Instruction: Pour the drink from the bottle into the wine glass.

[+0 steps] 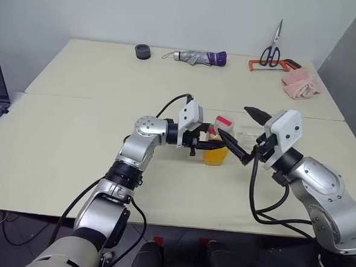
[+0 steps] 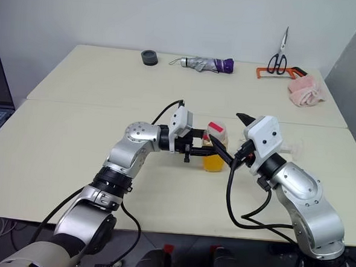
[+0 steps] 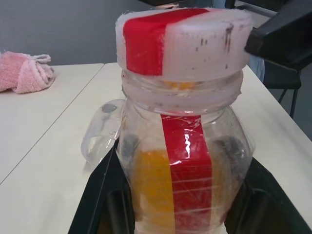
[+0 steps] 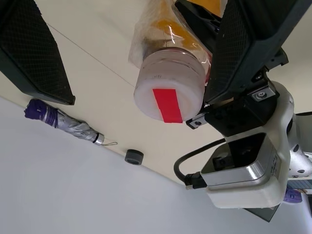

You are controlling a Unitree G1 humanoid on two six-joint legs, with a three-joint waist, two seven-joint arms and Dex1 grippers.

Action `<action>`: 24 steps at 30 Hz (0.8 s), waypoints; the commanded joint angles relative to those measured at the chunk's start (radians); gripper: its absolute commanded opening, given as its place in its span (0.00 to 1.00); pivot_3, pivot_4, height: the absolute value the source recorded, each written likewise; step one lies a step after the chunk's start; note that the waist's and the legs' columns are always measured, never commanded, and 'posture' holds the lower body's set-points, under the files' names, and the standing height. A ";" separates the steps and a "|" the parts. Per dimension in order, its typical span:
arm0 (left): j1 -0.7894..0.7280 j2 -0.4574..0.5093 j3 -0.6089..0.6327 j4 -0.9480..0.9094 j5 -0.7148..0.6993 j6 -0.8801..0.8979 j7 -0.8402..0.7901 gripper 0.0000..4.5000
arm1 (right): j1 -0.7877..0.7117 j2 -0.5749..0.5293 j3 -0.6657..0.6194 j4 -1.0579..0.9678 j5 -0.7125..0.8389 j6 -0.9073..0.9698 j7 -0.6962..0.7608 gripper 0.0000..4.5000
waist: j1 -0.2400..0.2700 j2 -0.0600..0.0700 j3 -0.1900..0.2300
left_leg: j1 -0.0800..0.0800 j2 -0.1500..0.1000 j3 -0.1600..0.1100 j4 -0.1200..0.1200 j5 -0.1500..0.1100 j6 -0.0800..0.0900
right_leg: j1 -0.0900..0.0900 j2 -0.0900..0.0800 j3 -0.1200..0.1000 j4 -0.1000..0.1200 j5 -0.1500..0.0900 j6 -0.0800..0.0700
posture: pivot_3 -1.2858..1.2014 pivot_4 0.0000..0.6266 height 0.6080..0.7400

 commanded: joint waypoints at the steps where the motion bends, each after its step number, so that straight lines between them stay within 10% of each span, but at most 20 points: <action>1: -0.024 0.003 0.011 -0.022 -0.013 -0.023 -0.013 0.39 | 0.004 -0.012 -0.057 -0.029 0.004 -0.003 -0.007 1.00 | 0.000 0.000 0.000 | 0.000 0.000 0.000 0.000 0.000 0.000 | 0.000 0.000 0.000 0.000 0.000 0.000 | 0.52 0.24 1.00; 24: -0.028 0.006 0.012 -0.010 -0.014 -0.031 -0.016 0.39 | 0.023 -0.018 -0.061 -0.047 0.010 0.008 0.008 1.00 | 0.000 0.000 0.000 | 0.000 0.000 0.000 0.000 0.000 0.000 | 0.000 0.000 0.000 0.000 0.000 0.000 | 0.52 0.24 1.00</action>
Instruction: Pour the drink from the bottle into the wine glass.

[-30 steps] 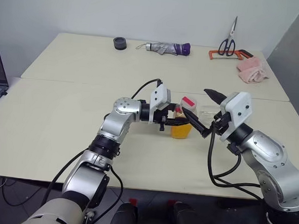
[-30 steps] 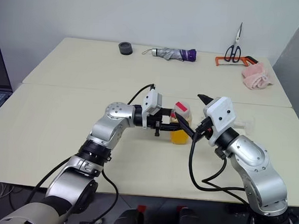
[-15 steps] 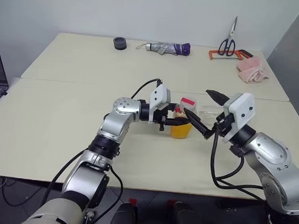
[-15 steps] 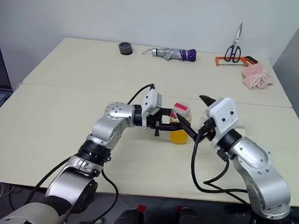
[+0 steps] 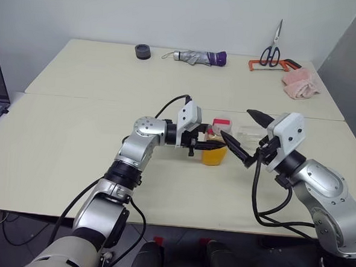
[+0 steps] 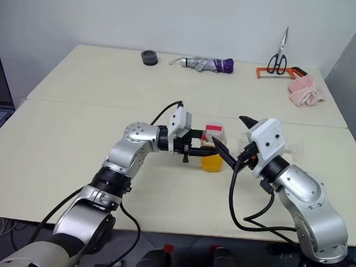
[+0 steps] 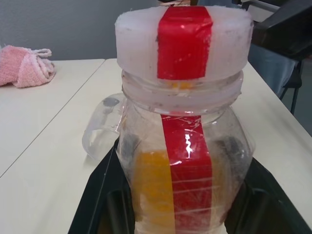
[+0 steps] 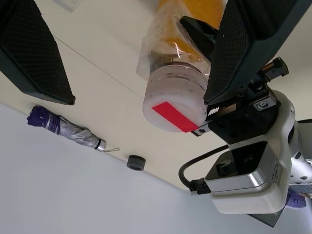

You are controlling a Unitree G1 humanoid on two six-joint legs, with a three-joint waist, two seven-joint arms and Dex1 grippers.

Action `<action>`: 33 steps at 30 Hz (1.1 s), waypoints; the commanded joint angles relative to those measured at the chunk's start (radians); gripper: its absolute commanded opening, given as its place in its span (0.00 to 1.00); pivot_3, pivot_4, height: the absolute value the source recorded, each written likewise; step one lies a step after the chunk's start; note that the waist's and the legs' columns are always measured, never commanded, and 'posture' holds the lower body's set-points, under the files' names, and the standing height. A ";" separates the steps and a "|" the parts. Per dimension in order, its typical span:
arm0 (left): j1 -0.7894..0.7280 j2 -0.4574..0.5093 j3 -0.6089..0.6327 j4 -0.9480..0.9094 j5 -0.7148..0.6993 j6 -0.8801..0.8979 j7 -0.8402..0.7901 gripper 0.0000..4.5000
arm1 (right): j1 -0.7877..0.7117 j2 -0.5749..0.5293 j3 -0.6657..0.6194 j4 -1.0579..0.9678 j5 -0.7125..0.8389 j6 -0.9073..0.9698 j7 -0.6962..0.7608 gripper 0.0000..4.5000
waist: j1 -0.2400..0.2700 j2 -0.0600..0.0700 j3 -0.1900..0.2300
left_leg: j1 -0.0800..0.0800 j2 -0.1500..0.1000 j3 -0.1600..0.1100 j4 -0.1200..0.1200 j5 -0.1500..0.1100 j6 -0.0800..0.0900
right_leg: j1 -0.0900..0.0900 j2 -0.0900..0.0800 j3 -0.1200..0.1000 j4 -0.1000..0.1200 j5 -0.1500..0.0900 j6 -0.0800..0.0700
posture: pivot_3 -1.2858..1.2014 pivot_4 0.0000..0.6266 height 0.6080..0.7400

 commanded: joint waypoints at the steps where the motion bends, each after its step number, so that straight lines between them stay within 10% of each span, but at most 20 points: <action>1: -0.028 -0.002 0.012 -0.030 -0.014 -0.027 -0.011 0.39 | -0.002 -0.012 -0.041 -0.037 0.008 -0.005 -0.002 1.00 | 0.000 0.000 0.000 | 0.000 0.000 0.000 0.000 0.000 0.000 | 0.000 0.000 0.000 0.000 0.000 0.000 | 0.52 0.24 1.00; 33: -0.024 -0.003 0.013 -0.029 -0.011 -0.030 -0.010 0.39 | 0.002 -0.015 -0.052 -0.042 0.033 -0.003 0.014 1.00 | 0.000 0.000 0.000 | 0.000 0.000 0.000 0.000 0.000 0.000 | 0.000 0.000 0.000 0.000 0.000 0.000 | 0.52 0.24 1.00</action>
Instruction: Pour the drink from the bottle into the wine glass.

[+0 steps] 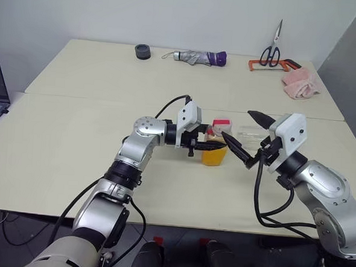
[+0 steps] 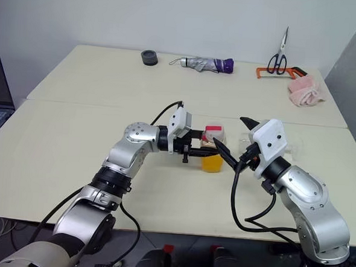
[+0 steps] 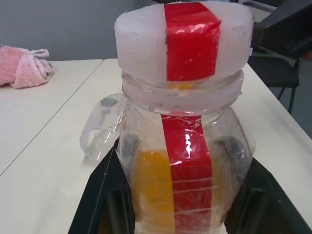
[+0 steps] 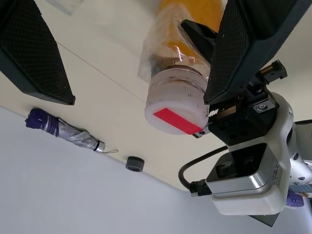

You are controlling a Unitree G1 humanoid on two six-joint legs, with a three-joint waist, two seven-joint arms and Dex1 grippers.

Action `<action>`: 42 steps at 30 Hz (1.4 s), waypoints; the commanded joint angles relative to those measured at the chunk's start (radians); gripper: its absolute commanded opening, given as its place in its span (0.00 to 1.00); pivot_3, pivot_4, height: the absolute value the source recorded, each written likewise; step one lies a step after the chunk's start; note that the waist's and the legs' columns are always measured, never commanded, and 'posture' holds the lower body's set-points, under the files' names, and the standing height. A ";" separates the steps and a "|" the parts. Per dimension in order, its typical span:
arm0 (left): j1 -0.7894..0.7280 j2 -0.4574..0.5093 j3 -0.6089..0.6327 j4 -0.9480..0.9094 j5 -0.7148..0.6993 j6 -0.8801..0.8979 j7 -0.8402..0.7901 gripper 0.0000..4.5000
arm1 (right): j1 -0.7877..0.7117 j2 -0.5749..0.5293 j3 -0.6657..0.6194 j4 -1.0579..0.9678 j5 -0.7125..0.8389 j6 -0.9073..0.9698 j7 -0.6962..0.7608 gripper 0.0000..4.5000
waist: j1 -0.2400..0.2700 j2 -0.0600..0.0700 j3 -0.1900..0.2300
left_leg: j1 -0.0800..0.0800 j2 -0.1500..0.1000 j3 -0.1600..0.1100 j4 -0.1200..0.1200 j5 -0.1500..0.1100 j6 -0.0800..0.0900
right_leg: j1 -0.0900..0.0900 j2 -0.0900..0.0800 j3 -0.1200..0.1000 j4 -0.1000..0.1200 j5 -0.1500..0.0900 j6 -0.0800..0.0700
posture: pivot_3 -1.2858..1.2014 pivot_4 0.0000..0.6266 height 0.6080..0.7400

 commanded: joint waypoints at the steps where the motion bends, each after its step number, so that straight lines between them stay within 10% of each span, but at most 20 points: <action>1: -0.024 -0.003 0.012 -0.030 -0.011 -0.027 -0.002 0.39 | -0.007 -0.014 -0.033 -0.041 0.012 -0.005 0.003 1.00 | 0.000 0.000 0.000 | 0.000 0.000 0.000 0.000 0.000 0.000 | 0.000 0.000 0.000 0.000 0.000 0.000 | 0.52 0.24 1.00; 42: -0.021 -0.006 0.021 -0.062 -0.039 -0.002 -0.018 0.39 | -0.101 -0.031 -0.056 -0.028 0.296 0.126 0.000 1.00 | 0.000 0.000 0.000 | 0.000 0.000 0.000 0.000 0.000 0.000 | 0.000 0.000 0.000 0.000 0.000 0.000 | 0.52 0.24 1.00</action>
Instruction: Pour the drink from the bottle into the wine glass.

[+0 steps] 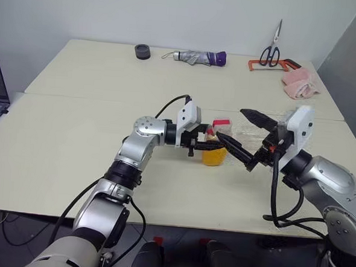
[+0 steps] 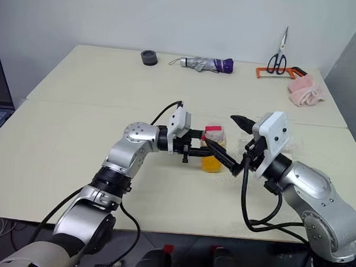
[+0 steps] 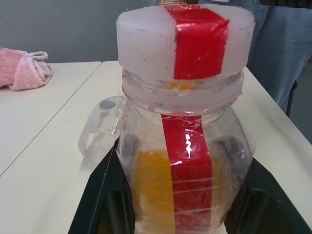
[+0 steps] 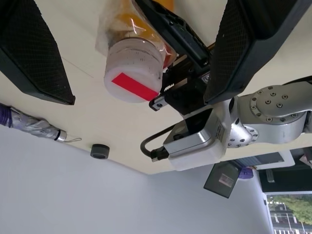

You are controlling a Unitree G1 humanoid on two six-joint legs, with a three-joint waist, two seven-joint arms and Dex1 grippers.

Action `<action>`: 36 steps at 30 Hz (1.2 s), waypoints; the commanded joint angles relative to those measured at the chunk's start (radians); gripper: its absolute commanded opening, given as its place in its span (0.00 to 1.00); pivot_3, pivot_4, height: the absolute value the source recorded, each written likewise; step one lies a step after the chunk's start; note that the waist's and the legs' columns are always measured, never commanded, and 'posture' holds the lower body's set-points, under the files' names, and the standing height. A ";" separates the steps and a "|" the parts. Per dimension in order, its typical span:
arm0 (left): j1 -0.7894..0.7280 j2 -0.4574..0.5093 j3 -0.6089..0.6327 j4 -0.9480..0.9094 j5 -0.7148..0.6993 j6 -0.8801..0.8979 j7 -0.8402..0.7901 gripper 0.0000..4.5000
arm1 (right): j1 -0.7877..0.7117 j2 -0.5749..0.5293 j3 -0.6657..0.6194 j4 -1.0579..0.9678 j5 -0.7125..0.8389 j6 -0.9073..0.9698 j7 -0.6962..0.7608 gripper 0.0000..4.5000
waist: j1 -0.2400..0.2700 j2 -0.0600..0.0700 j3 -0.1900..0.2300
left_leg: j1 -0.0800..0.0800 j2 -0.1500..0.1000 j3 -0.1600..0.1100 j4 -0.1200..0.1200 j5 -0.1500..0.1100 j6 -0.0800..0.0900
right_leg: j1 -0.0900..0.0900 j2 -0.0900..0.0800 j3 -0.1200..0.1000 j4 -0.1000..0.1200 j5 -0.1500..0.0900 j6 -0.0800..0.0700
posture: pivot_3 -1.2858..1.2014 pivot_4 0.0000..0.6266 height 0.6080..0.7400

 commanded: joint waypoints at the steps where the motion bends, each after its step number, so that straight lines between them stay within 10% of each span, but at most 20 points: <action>1: -0.021 -0.005 0.016 -0.057 -0.032 -0.005 -0.011 0.39 | -0.031 0.001 0.003 0.003 0.027 0.010 0.004 1.00 | 0.000 0.000 0.000 | 0.000 0.000 0.000 0.000 0.000 0.000 | 0.000 0.000 0.000 0.000 0.000 0.000 | 0.52 0.24 1.00; 17: -0.022 -0.008 0.011 -0.055 -0.027 -0.011 -0.015 0.39 | -0.117 0.011 0.096 0.137 -0.049 -0.046 0.058 1.00 | 0.000 0.000 0.000 | 0.000 0.000 0.000 0.000 0.000 0.000 | 0.000 0.000 0.000 0.000 0.000 0.000 | 0.52 0.24 1.00; 26: -0.017 -0.006 0.011 -0.057 -0.026 -0.013 -0.012 0.39 | -0.122 0.035 0.099 0.148 -0.063 -0.064 0.059 0.41 | 0.000 0.000 0.000 | 0.000 0.000 0.000 0.000 0.000 0.000 | 0.000 0.000 0.000 0.000 0.000 0.000 | 0.52 0.24 1.00; 36: -0.012 -0.009 0.010 -0.063 -0.028 -0.011 -0.006 0.39 | -0.115 0.008 0.152 0.142 -0.258 -0.227 0.064 0.41 | 0.000 0.000 0.000 | 0.000 0.000 0.000 0.000 0.000 0.000 | 0.000 0.000 0.000 0.000 0.000 0.000 | 0.52 0.24 1.00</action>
